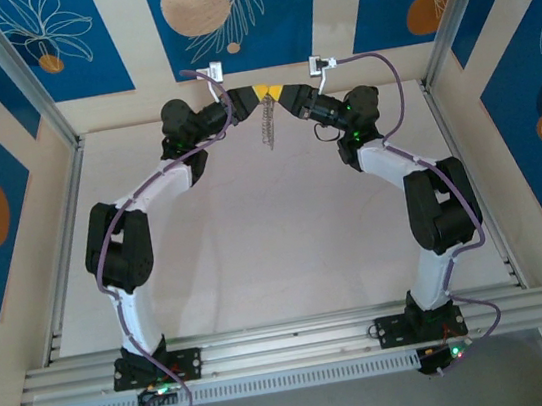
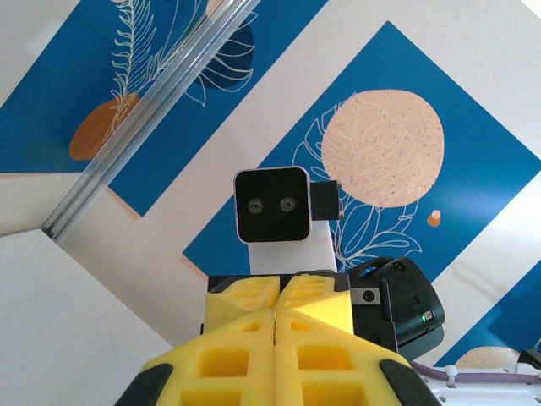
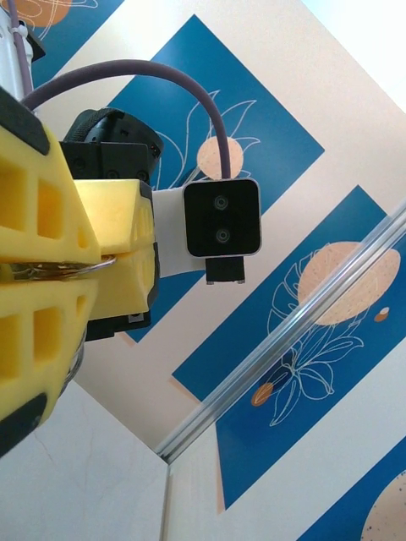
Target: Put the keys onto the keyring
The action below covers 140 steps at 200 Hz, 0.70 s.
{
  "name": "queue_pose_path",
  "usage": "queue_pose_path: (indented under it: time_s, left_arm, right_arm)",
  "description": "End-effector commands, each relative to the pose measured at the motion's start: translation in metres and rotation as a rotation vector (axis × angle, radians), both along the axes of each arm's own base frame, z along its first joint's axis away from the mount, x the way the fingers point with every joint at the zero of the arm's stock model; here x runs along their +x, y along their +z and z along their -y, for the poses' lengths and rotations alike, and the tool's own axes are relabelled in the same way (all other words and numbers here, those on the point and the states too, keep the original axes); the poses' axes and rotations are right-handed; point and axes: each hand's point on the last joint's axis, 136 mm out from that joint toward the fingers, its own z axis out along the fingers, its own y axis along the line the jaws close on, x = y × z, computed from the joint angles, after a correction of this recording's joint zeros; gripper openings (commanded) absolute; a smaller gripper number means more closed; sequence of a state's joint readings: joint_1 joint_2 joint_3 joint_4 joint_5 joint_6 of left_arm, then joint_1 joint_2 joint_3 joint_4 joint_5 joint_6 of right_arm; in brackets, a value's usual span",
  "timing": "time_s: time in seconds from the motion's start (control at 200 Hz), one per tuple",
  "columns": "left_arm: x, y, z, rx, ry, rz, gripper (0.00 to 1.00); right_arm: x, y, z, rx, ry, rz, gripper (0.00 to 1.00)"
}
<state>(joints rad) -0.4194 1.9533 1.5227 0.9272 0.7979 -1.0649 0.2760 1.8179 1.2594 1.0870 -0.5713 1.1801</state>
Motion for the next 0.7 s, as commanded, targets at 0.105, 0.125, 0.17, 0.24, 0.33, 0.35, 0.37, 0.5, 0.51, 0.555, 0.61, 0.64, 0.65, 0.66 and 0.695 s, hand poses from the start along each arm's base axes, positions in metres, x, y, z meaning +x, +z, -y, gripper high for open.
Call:
queue_pose_path:
  time_s: [0.105, 0.125, 0.17, 0.24, 0.33, 0.35, 0.37, 0.5, 0.51, 0.555, 0.61, 0.64, 0.65, 0.66, 0.695]
  left_arm:
    - [-0.021, 0.031, -0.001, -0.049, -0.013, 0.098, 0.00]
    - [-0.020, 0.031, -0.002, -0.050, -0.011, 0.098, 0.00]
    - [-0.020, 0.031, -0.001, -0.050, -0.012, 0.098, 0.00]
    - [-0.021, 0.032, -0.001, -0.050, -0.014, 0.101, 0.00]
    - [-0.021, 0.033, -0.001, -0.047, -0.019, 0.105, 0.00]
    - [-0.021, 0.033, -0.001, -0.046, -0.020, 0.107, 0.01]
    - [-0.021, 0.033, -0.001, -0.046, -0.022, 0.107, 0.06]
    - [-0.019, 0.035, -0.006, -0.045, -0.018, 0.118, 0.29]
    - [-0.019, 0.036, -0.007, -0.044, -0.018, 0.119, 0.30]
    - [-0.018, 0.037, -0.010, -0.041, -0.014, 0.122, 0.35]
    - [-0.016, 0.038, -0.014, -0.035, -0.007, 0.126, 0.40]
    - [-0.015, 0.038, -0.015, -0.030, -0.007, 0.128, 0.41]
    - [-0.014, 0.039, -0.016, -0.028, -0.007, 0.128, 0.42]
    - [-0.014, 0.038, -0.016, -0.025, -0.008, 0.127, 0.42]
    - [-0.013, 0.038, -0.017, -0.016, -0.009, 0.130, 0.43]
  right_arm:
    - [0.005, -0.014, -0.010, 0.026, 0.020, -0.042, 0.00]
    - [0.005, -0.014, -0.010, 0.029, 0.021, -0.043, 0.00]
    - [0.007, -0.015, -0.010, 0.034, 0.023, -0.047, 0.00]
    - [0.008, -0.015, -0.010, 0.036, 0.023, -0.049, 0.00]
    - [0.010, -0.017, -0.008, 0.028, 0.020, -0.052, 0.00]
    - [0.010, -0.018, -0.007, 0.025, 0.021, -0.053, 0.00]
    - [0.011, -0.018, -0.005, 0.022, 0.021, -0.052, 0.00]
    - [0.012, -0.020, 0.004, -0.001, 0.032, -0.050, 0.00]
    - [0.012, -0.020, 0.005, -0.004, 0.034, -0.048, 0.00]
    - [0.013, -0.021, 0.010, -0.014, 0.040, -0.050, 0.00]
    - [0.013, -0.020, 0.014, -0.027, 0.053, -0.048, 0.00]
    - [0.014, -0.021, 0.016, -0.036, 0.060, -0.046, 0.00]
    - [0.014, -0.021, 0.016, -0.040, 0.064, -0.046, 0.00]
    - [0.014, -0.020, 0.017, -0.042, 0.066, -0.044, 0.00]
    - [0.014, -0.021, 0.019, -0.055, 0.078, -0.046, 0.00]
